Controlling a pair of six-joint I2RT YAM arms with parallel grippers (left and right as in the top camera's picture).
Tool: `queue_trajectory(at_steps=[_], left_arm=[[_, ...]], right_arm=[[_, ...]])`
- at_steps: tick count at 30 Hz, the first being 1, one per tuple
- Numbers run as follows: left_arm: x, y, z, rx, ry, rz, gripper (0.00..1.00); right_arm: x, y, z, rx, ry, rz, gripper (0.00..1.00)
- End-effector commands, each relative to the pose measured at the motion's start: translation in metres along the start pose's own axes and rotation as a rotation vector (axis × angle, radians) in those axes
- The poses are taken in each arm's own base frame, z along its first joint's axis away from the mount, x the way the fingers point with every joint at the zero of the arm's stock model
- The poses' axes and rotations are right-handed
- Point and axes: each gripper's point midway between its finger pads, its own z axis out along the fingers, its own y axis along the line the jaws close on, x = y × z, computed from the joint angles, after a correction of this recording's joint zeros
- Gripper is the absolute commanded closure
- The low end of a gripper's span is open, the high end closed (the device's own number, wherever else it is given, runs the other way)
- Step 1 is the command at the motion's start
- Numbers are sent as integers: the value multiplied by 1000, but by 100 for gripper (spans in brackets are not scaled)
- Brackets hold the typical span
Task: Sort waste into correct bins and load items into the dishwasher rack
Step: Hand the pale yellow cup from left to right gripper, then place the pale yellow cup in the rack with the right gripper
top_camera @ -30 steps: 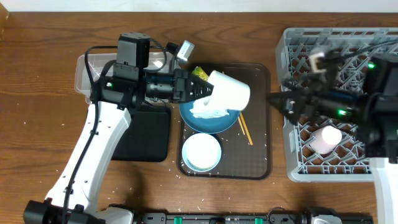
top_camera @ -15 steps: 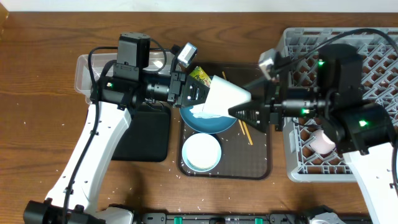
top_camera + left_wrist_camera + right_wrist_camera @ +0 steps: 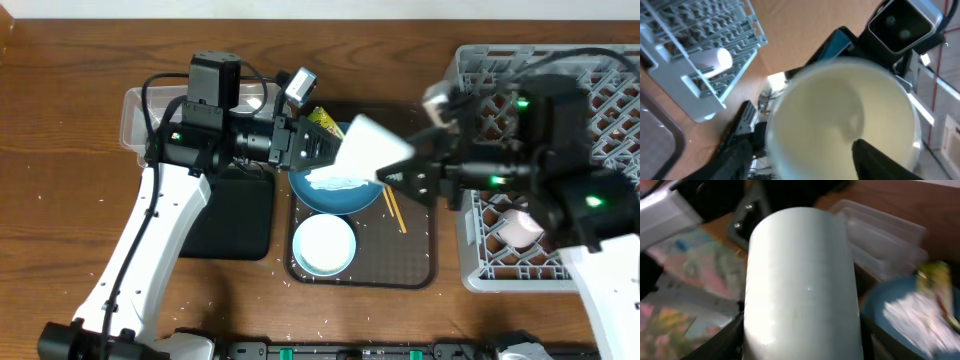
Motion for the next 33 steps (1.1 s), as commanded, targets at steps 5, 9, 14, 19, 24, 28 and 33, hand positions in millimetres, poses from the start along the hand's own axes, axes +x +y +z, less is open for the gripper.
queue_trajectory(at_steps=[5, 9, 14, 19, 24, 28, 33], left_arm=[[-2, 3, -1, -27, -16, 14, 29], [-3, 5, -1, -37, -21, 14, 29], [-3, 5, -1, -36, -21, 13, 28], [-3, 5, -1, -36, -21, 13, 29], [-3, 5, -1, -36, -21, 13, 29], [-3, 5, -1, -36, -21, 13, 29], [-3, 5, -1, -37, -21, 13, 29]], right_arm=[[24, -112, -144, 825, -206, 374, 50], [73, -151, -226, 1179, -277, 688, 49], [137, -180, -279, 1331, -308, 1089, 50], [188, -209, -286, 1298, -203, 1347, 52], [217, -231, -277, 1225, -101, 1493, 52], [230, -244, -273, 1205, -47, 1540, 45], [219, -262, -274, 1167, -111, 1484, 21]])
